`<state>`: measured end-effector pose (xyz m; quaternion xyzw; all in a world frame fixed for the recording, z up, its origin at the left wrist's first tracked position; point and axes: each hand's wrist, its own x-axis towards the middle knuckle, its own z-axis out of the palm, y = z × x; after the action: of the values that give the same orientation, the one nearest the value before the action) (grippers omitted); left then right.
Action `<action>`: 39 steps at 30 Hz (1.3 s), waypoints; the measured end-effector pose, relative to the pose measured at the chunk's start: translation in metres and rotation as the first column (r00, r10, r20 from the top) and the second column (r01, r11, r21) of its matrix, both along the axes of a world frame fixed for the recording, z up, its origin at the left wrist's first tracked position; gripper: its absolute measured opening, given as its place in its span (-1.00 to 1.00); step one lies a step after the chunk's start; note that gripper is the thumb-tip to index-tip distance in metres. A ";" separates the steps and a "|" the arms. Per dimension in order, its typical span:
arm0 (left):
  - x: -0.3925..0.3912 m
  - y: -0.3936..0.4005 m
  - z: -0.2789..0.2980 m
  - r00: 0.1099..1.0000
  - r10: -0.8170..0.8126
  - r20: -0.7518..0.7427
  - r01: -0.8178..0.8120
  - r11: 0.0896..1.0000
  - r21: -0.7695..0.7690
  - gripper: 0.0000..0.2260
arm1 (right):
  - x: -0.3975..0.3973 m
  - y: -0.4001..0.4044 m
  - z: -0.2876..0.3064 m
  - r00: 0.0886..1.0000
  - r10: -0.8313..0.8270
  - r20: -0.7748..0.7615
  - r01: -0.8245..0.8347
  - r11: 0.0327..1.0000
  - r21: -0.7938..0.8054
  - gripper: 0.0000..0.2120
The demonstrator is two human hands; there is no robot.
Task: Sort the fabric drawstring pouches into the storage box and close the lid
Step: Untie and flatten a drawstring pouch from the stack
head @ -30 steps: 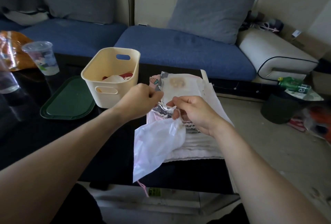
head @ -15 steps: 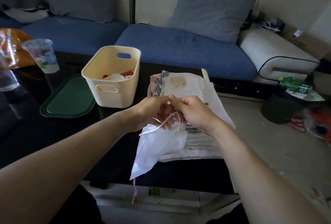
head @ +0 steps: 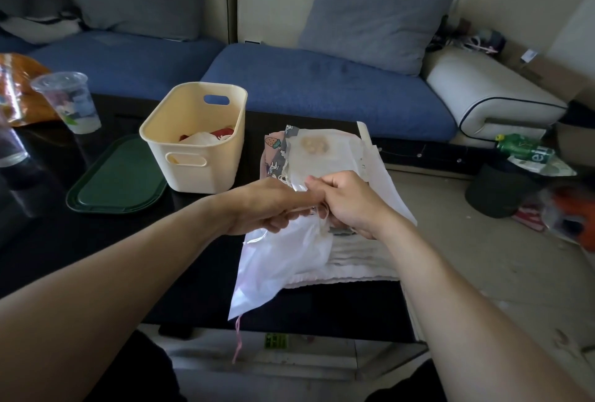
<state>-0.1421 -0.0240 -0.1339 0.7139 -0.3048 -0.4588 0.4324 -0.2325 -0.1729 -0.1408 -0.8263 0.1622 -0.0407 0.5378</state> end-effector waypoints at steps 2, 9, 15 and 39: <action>-0.001 0.003 0.002 0.996 -0.088 0.017 0.088 0.996 0.023 -0.61 | -0.001 0.002 0.001 1.000 0.010 0.003 -0.010 1.000 -0.016 -0.56; -0.023 -0.010 -0.016 0.985 0.175 0.014 -0.173 0.983 -0.068 -0.74 | 0.004 0.003 -0.001 0.997 -0.075 0.014 0.076 0.995 -0.063 -0.60; -0.022 -0.012 -0.012 0.990 0.137 0.016 -0.136 0.988 -0.072 -0.78 | 0.000 -0.001 0.002 0.994 -0.103 -0.032 0.103 0.995 -0.008 -0.60; -0.007 0.005 -0.013 0.328 0.193 0.925 0.003 0.979 -0.206 -0.87 | 0.011 0.004 -0.006 0.988 -0.145 -0.047 0.150 0.979 0.139 -0.58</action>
<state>-0.1490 -0.0194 -0.1468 0.8241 -0.4937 0.0912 0.2623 -0.2219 -0.1689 -0.1463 -0.7721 0.2353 -0.0538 0.5878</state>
